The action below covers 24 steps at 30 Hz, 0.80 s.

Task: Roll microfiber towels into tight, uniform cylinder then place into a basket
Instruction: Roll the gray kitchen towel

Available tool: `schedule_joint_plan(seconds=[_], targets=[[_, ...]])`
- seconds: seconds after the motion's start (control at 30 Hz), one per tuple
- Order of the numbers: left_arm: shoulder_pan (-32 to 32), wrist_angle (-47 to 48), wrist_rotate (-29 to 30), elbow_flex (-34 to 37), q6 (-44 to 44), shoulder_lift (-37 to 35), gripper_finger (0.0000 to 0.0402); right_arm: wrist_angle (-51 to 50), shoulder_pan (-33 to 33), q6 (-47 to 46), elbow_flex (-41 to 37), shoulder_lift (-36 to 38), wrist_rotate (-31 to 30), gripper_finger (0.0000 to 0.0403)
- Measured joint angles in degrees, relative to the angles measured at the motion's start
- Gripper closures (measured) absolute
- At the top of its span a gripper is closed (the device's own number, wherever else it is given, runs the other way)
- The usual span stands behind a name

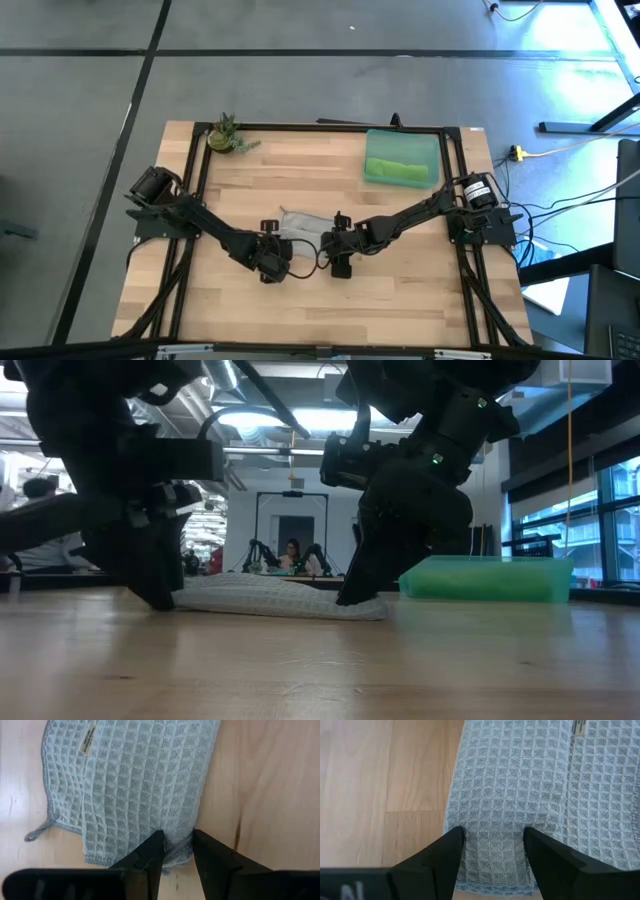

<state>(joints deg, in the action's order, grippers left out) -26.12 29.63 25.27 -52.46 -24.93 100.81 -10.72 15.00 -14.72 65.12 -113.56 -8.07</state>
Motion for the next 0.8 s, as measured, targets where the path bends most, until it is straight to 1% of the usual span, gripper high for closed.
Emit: schedule_joint_plan(seconds=[0.1, 0.17, 0.23, 0.33, 0.37, 0.47, 0.6, 0.7, 0.8], targets=[[0.01, 0.11, -0.34, -0.01, 0.20, 0.91, 0.0299, 0.02, 0.00, 0.00, -0.02, 0.00, 0.10, 0.0185], [0.01, 0.11, -0.60, -0.01, 0.21, 1.33, 0.0309, 0.04, 0.00, 0.00, -0.02, 0.00, 0.12, 0.0185], [0.01, 0.29, -0.98, -0.03, 0.24, 1.47, 0.0331, 0.07, 0.00, 0.00, -0.02, 0.00, 0.14, 0.0185], [0.07, 0.71, -0.92, -0.14, 0.36, 1.51, 0.0381, 0.09, 0.00, 0.00, -0.02, 0.00, 0.14, 0.0185], [0.08, 1.08, -0.94, -0.33, 0.38, 1.44, 0.0387, 0.09, 0.00, 0.00, -0.02, 0.00, 0.14, 0.0185], [0.75, 3.10, -2.40, -1.87, 0.20, 0.55, 0.0388, 0.09, 0.00, 0.00, -0.02, 0.00, 0.16, 0.0185], [2.56, 6.85, -5.72, -3.71, 2.40, -1.83, 0.0395, 0.66, 0.00, -0.02, 0.02, -0.12, 0.37, 0.0185], [5.13, 7.72, -9.60, -5.45, 4.03, -3.06, 0.0395, 0.74, 0.00, 0.00, 0.02, -0.09, 0.42, 0.0185], [7.88, 8.02, -14.71, -6.65, 6.32, -3.15, 0.0398, 0.68, 0.00, 0.00, 0.02, -0.09, 0.43, 0.0185]])
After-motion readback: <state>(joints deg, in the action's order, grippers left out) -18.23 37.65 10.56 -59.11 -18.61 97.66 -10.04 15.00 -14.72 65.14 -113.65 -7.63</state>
